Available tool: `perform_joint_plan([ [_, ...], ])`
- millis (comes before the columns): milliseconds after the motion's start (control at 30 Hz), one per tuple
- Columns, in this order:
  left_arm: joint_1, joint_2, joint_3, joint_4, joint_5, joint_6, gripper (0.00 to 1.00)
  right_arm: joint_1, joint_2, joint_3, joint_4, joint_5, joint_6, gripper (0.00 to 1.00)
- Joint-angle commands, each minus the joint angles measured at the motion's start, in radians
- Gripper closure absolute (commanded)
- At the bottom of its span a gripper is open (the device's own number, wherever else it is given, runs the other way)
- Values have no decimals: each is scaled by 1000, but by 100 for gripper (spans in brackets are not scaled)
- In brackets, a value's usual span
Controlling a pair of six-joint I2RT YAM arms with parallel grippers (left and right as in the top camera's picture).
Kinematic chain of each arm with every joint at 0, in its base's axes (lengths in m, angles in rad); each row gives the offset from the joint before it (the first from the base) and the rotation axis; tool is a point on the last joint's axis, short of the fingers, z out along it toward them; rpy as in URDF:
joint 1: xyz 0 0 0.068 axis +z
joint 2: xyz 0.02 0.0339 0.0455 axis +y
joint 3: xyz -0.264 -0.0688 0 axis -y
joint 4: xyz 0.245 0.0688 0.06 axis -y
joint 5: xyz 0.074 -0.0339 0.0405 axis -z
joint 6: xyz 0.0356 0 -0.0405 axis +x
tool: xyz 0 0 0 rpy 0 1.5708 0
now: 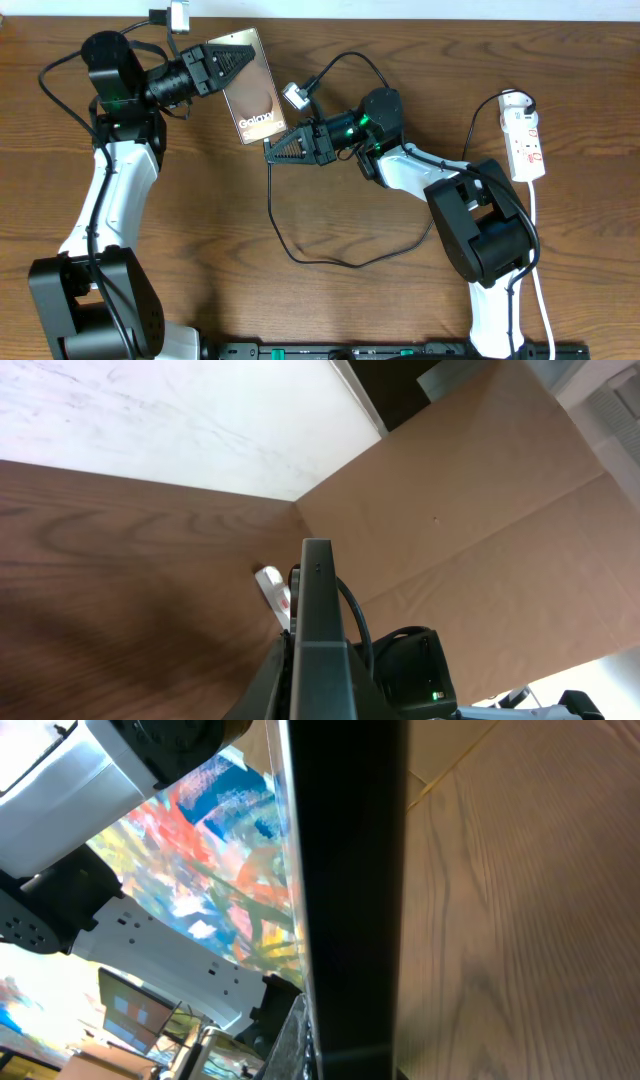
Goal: Plug charger to phone and switch on socket
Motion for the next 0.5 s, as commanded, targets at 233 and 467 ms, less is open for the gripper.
perform_joint_plan([
  [233, -9, -2, -3, -12, 105, -2, 93, -16, -3, 14, 7, 113, 13, 99],
  [467, -9, -2, -3, -12, 111, -2, 93, -19, -3, 14, 6, 102, 13, 99],
])
